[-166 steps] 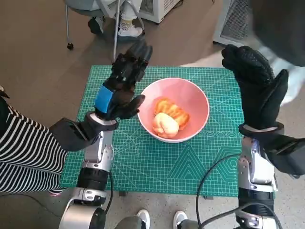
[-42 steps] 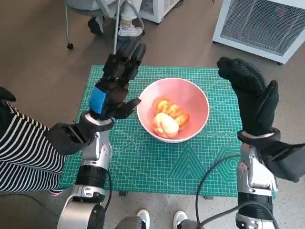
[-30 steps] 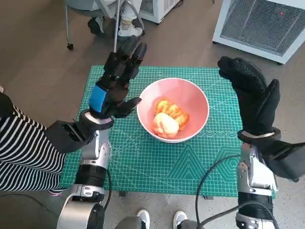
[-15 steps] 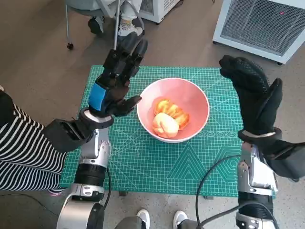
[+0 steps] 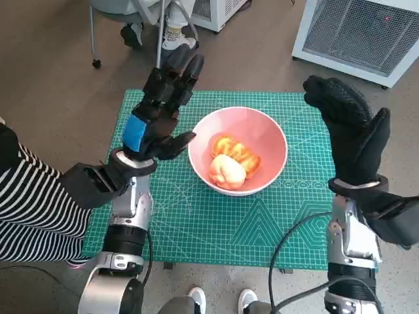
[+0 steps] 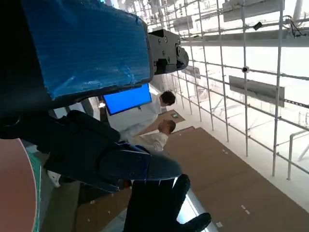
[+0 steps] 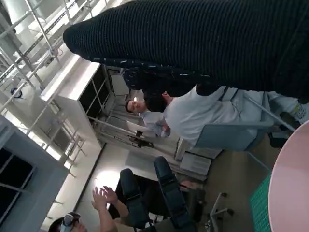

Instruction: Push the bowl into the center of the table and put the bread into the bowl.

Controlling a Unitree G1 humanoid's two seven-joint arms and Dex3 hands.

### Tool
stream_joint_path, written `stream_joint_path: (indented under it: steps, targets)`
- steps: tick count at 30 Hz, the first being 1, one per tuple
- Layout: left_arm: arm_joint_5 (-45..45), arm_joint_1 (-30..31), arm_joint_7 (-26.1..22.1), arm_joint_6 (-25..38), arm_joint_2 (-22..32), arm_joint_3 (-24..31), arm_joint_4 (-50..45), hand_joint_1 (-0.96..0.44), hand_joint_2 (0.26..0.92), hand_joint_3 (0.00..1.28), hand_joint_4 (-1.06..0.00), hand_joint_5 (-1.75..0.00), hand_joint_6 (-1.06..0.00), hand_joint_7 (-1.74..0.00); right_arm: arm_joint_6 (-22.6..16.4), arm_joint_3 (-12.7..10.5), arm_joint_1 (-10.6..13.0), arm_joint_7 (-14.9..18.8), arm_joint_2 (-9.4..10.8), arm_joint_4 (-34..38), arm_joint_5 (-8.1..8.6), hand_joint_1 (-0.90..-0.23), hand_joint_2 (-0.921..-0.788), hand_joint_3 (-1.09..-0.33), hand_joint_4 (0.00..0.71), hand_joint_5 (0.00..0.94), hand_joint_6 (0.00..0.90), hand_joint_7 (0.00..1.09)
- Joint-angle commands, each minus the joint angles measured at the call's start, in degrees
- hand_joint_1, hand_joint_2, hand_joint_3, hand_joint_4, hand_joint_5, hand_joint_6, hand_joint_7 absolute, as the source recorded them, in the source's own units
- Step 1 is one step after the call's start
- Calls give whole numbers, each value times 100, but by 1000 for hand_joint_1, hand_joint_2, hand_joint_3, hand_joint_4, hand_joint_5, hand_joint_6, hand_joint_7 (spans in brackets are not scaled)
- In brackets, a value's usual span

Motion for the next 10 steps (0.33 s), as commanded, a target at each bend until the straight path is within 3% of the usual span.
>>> stream_joint_path:
  steps: [1,10]
  targets:
    - [58,33,27,-79,14,-8,-24,-619,921,309,-48,0,1,-239,100,-23,41,33,-33,8,22,-669,-921,-702,176,1,140,357]
    - [90,52,65,-187,8,4,55,-622,921,308,-48,-1,1,-238,131,-15,77,40,-45,-54,7,-670,-921,-698,176,1,140,357]
